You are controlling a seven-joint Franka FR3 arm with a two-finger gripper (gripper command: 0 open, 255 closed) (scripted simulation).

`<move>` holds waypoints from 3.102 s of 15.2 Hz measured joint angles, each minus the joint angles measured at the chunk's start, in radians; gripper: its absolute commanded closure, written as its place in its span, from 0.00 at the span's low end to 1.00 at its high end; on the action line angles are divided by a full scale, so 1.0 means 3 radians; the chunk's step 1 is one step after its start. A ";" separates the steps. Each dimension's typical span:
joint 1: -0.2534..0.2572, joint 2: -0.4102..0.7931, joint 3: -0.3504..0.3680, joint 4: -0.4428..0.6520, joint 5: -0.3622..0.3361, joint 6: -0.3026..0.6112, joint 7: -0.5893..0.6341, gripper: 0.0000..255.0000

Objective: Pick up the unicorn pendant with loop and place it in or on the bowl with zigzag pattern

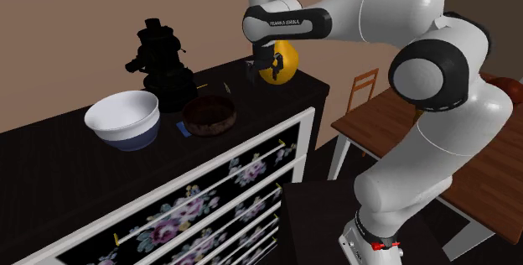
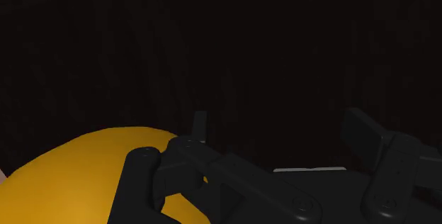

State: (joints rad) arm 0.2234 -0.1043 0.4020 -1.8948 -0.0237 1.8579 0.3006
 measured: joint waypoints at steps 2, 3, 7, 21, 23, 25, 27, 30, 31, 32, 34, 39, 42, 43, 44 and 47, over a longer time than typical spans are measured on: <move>0.0064 0.0234 0.0099 0.0242 -0.0116 0.0003 0.0128 0.00; 0.0093 0.0333 0.0134 0.0341 -0.0172 0.0005 0.0174 0.00; 0.0270 0.0826 0.0263 0.0863 -0.0464 -0.0041 0.0394 0.00; 0.0500 0.1388 0.0300 0.1192 -0.0821 0.0168 0.0591 0.00; 0.0498 0.1388 0.0299 0.1184 -0.0821 0.0177 0.0591 0.00; 0.0497 0.1387 0.0299 0.1181 -0.0821 0.0179 0.0591 0.00; 0.0497 0.1387 0.0299 0.1181 -0.0821 0.0179 0.0591 1.00; 0.0497 0.1387 0.0299 0.1181 -0.0821 0.0179 0.0591 1.00; 0.0497 0.1387 0.0299 0.1181 -0.0821 0.0179 0.0591 1.00; 0.0497 0.1387 0.0299 0.1181 -0.0821 0.0179 0.0591 1.00; 0.0497 0.1387 0.0299 0.1181 -0.0821 0.0179 0.0591 1.00; 0.0508 0.1387 0.0304 0.1275 -0.0815 0.0087 0.0580 1.00; 0.0516 0.1374 0.0311 0.1386 -0.0803 -0.0033 0.0562 1.00; 0.0516 0.1377 0.0310 0.1435 -0.0800 -0.0077 0.0549 1.00; 0.0530 0.1395 0.0311 0.1513 -0.0807 -0.0138 0.0546 1.00; 0.0544 0.1396 0.0317 0.1644 -0.0803 -0.0268 0.0530 1.00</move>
State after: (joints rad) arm 0.3866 0.3146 0.4970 -1.4015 -0.2646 1.7777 0.4597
